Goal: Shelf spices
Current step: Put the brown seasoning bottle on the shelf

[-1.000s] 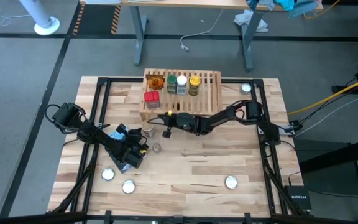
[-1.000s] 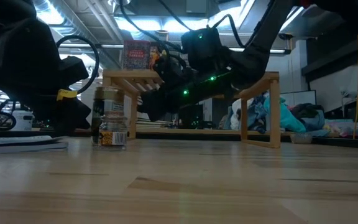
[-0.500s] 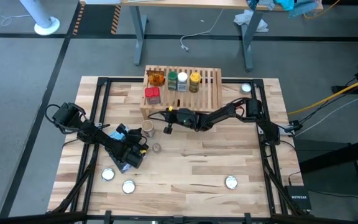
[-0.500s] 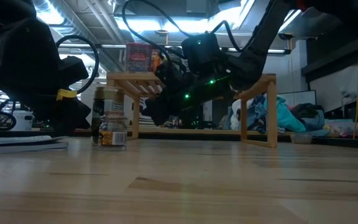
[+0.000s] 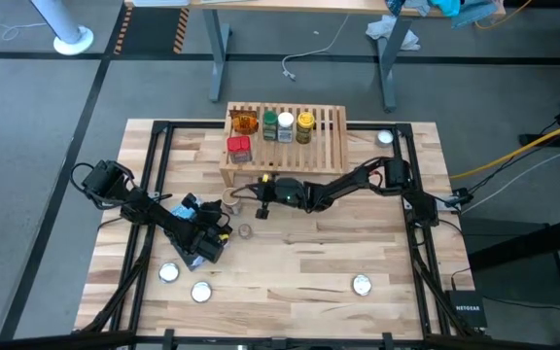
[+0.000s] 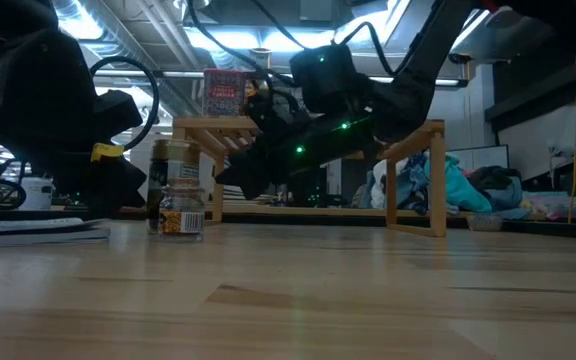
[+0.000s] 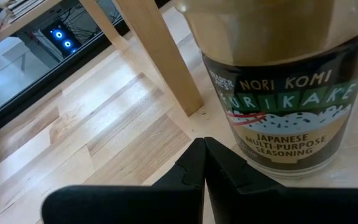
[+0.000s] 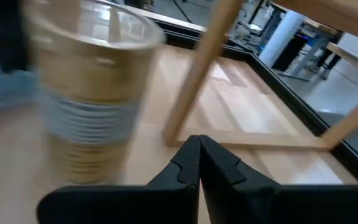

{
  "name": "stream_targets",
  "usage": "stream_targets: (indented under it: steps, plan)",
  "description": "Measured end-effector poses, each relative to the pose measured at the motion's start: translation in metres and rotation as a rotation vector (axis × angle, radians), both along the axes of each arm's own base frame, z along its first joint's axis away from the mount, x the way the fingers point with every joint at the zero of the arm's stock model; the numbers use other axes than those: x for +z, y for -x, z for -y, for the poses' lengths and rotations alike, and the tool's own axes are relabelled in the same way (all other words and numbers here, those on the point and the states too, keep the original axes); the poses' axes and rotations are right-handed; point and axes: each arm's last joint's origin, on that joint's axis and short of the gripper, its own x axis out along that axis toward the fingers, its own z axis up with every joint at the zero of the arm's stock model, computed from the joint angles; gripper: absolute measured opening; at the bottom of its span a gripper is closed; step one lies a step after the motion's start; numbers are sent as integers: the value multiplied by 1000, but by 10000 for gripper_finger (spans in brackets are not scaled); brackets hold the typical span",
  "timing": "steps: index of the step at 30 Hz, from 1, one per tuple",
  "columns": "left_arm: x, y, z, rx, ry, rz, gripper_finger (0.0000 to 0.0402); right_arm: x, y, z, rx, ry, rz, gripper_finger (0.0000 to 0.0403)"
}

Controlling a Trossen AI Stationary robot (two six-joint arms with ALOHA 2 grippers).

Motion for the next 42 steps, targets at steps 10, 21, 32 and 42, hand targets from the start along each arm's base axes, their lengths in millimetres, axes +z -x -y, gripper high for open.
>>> stream_targets:
  steps: [10, 21, 32, 42]
  plan:
    - [0, 0, 0, 0, 0, 0, 0, 3, -1, -8, -34, 26, 28, 12]
    - [0, 0, 0, -2, -2, -3, 0, 3, 0, -7, -61, 54, 21, 12]
    - [0, 0, 0, 0, 1, 0, 0, 3, 1, -5, -127, 116, -4, 12]
    - [-1, 0, 0, -2, 21, -17, 0, 0, 1, -5, -135, 115, -31, 26]
